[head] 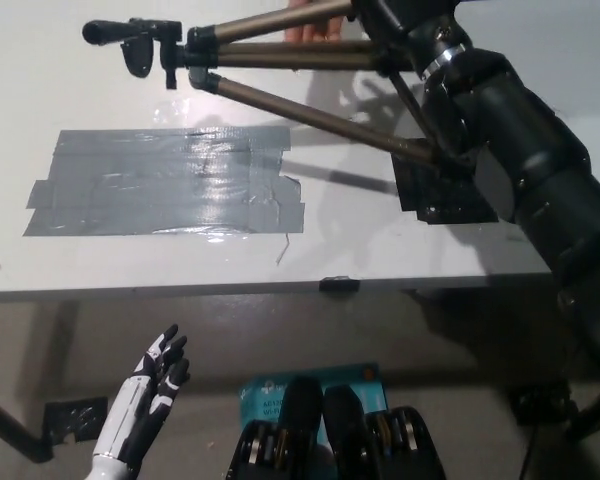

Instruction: A tripod is kept on the middle of the desk infront of the robot and the robot grabs one of its legs to pick it up and hands it to a person

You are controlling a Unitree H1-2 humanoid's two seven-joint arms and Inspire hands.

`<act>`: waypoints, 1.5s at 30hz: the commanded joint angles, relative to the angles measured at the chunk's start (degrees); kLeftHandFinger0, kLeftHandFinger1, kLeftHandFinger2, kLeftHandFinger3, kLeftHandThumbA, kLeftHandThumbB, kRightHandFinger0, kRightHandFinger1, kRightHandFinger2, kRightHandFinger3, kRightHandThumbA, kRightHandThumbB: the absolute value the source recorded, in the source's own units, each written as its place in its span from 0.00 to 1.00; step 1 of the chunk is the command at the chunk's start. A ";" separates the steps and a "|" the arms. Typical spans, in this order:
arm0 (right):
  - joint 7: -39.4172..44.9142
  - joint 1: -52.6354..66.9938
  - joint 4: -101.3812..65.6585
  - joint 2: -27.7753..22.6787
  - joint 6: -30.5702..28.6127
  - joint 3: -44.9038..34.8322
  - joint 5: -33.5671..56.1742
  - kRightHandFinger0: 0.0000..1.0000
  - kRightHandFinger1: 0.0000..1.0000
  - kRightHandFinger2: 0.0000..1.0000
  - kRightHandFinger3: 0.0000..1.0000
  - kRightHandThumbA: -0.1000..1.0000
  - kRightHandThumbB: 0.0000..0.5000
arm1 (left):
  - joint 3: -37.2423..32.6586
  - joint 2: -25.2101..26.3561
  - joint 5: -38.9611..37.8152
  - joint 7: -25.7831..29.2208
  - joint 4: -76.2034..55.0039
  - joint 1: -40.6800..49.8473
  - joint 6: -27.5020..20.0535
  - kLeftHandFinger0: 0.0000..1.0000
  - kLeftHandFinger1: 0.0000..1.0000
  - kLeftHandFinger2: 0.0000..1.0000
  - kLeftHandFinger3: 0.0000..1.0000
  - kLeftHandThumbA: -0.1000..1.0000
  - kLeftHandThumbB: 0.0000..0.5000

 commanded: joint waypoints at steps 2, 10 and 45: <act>-6.87 -5.95 -0.08 0.29 -1.27 -1.77 4.14 0.00 0.27 0.76 0.80 0.00 0.36 | 0.02 1.24 0.47 -0.72 -2.42 -0.61 0.78 0.90 1.00 1.00 1.00 0.89 0.00; -4.42 -5.83 -1.12 0.52 -1.32 -3.73 7.22 0.00 0.34 0.80 0.89 0.00 0.34 | 0.08 1.37 0.18 -0.65 -2.00 -1.24 0.05 0.87 1.00 1.00 1.00 0.88 0.00; 62.03 12.01 -85.90 -18.44 34.83 -15.12 44.29 1.00 1.00 1.00 1.00 0.99 1.00 | 0.34 1.82 0.70 -0.33 -1.36 -2.99 -0.13 0.84 1.00 1.00 1.00 0.84 0.00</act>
